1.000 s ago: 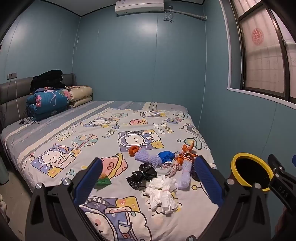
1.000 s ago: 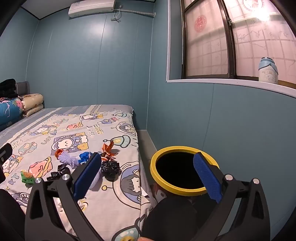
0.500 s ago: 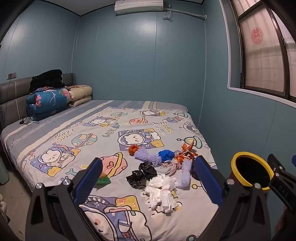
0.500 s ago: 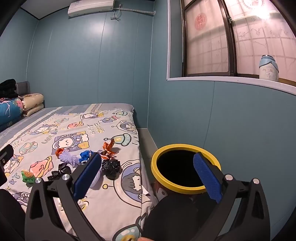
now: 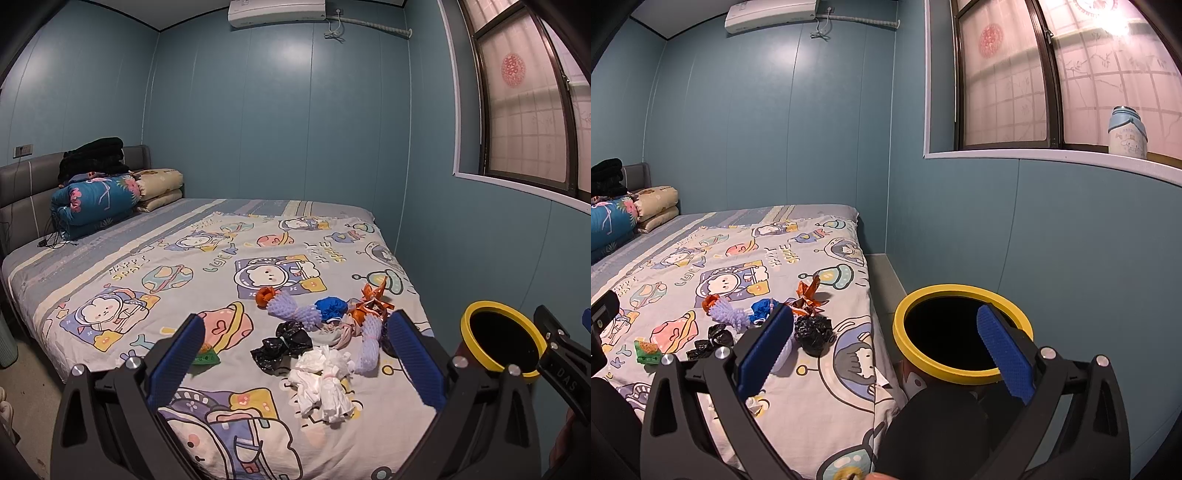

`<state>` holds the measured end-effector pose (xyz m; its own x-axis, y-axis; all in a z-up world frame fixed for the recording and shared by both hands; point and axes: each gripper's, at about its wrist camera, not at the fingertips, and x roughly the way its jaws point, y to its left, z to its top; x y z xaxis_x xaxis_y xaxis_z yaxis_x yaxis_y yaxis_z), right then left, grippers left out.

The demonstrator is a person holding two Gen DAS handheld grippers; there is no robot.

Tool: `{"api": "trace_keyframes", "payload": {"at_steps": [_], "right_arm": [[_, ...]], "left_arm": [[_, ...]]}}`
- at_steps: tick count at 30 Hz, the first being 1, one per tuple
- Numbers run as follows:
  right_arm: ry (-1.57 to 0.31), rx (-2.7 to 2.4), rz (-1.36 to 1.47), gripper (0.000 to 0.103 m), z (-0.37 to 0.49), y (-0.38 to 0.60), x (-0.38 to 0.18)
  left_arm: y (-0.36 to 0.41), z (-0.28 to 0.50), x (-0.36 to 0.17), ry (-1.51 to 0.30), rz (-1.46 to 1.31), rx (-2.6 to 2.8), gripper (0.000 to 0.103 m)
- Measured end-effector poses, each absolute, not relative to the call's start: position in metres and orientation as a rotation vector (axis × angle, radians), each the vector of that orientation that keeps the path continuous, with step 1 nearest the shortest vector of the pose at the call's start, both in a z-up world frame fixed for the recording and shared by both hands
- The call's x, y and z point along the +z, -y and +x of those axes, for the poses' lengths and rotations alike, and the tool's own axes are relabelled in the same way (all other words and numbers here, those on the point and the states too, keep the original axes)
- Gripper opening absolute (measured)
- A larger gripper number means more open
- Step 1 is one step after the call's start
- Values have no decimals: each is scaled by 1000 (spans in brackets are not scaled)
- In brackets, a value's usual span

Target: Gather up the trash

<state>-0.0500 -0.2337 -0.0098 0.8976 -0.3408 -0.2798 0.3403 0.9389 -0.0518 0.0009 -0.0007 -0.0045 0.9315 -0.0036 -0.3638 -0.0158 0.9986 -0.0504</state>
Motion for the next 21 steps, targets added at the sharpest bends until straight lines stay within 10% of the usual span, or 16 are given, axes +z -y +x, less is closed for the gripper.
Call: {"api": "trace_keyframes", "payload": {"at_steps": [21], "right_arm": [[-306, -347, 12, 95, -49, 235, -11]], "left_arm": [[2, 0, -7, -377, -59, 5, 96]]}}
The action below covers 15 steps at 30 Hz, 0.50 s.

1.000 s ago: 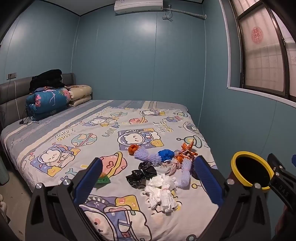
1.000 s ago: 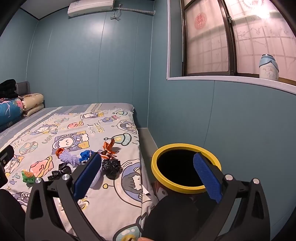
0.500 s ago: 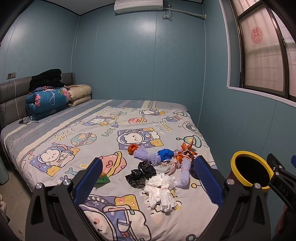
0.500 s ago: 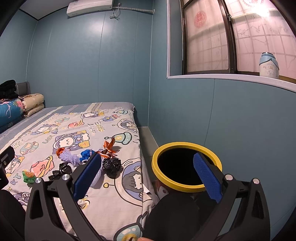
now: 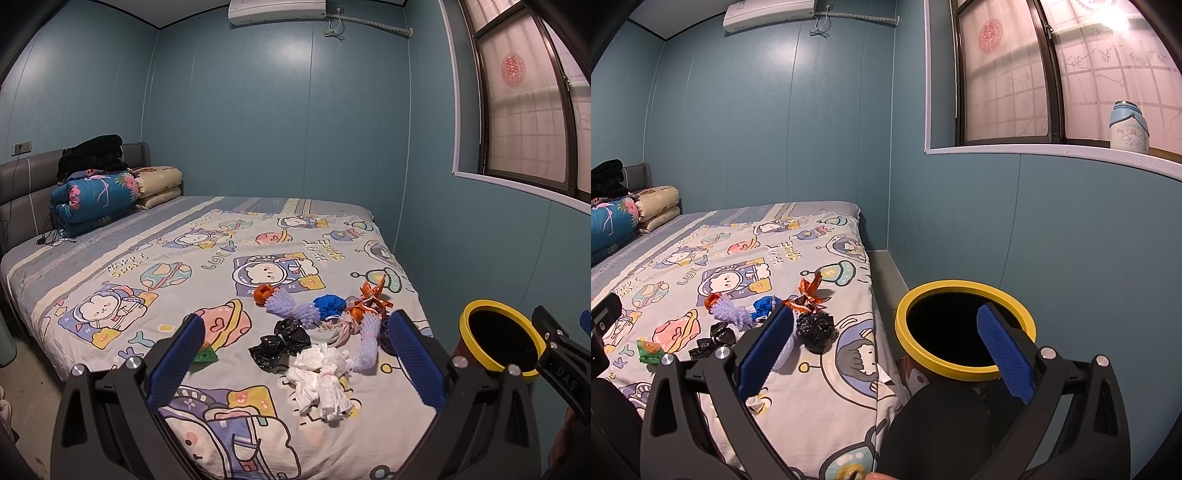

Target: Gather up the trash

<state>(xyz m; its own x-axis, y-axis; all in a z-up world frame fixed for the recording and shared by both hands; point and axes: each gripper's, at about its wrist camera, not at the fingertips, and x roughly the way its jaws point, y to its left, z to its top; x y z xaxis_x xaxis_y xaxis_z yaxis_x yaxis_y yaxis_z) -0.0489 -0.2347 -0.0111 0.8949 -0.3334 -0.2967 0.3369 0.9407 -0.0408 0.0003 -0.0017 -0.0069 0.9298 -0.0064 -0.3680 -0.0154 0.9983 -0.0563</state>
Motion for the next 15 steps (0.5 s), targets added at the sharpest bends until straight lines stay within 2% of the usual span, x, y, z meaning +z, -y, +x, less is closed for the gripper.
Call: {"api": "trace_keyframes", "payload": {"at_steps": [15], "right_arm": [[-311, -343, 13, 95, -49, 233, -12]], "left_arm": [[2, 2, -8, -380, -61, 3, 96]]}}
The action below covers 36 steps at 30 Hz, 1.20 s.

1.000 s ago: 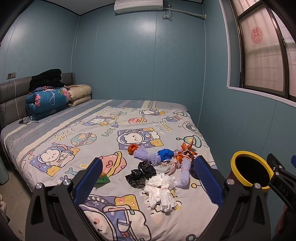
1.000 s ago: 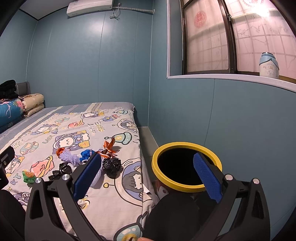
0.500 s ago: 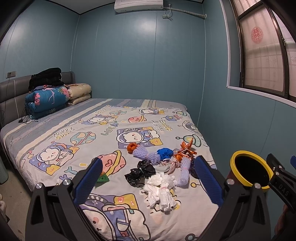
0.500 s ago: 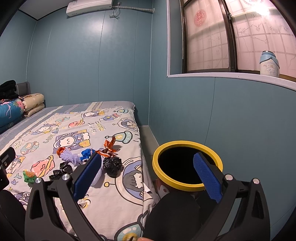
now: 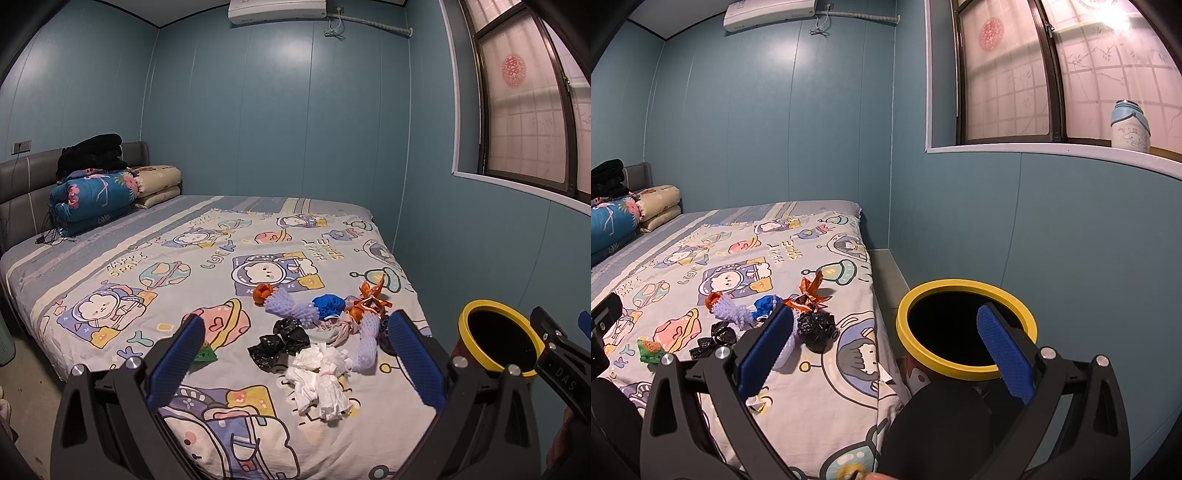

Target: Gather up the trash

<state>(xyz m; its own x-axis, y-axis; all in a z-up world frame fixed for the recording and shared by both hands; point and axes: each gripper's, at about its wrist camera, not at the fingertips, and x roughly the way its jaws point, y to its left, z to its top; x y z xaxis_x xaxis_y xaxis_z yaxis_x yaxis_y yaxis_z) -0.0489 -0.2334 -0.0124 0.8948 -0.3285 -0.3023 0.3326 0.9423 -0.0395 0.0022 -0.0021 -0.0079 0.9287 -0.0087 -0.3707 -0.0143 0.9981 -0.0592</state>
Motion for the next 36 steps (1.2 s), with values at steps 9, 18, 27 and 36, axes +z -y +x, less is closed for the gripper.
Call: {"api": "trace_keyframes", "payload": {"at_steps": [9, 18, 27, 36], "right_arm": [[-314, -342, 15, 95, -48, 234, -13], [-323, -337, 14, 95, -46, 233, -12], [-346, -331, 19, 95, -38, 235, -13], [-373, -311, 28, 95, -28, 237, -17]], "left_arm": [[2, 4, -8, -383, -62, 5, 96], [1, 4, -8, -382, -65, 5, 96], [-8, 12, -12, -393, -85, 24, 96], [-12, 18, -16, -404, -85, 36, 96]]}}
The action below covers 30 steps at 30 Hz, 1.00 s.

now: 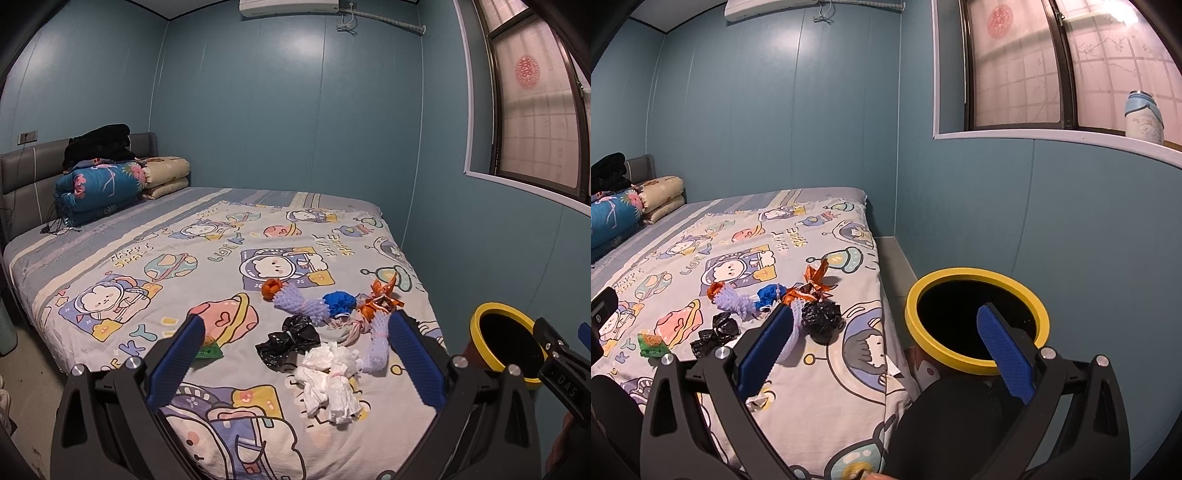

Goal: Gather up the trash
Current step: 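Grasp the green snack bag with the left tool while the right tool grasps the black plastic bag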

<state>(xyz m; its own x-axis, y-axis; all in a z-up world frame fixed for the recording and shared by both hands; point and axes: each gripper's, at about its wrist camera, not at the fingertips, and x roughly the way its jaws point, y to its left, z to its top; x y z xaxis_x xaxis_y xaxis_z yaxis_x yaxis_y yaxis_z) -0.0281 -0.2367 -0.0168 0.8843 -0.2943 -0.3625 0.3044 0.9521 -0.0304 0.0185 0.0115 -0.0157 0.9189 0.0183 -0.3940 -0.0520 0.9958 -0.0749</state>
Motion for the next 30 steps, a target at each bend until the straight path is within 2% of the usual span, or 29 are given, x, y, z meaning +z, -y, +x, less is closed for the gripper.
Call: {"api": "trace_keyframes", "payload": {"at_steps": [9, 14, 23, 30], "right_arm": [[-499, -199, 43, 95, 39, 250, -42], [-599, -109, 48, 95, 91, 250, -67], [-803, -41, 50, 95, 178, 248, -123], [-889, -25, 20, 95, 206, 252, -138]], "left_arm": [[-27, 66, -39, -557, -10, 35, 96], [-56, 110, -71, -743, -65, 24, 96], [-120, 158, -121, -928, -187, 174, 96], [-151, 194, -141, -963, -175, 207, 96]]}}
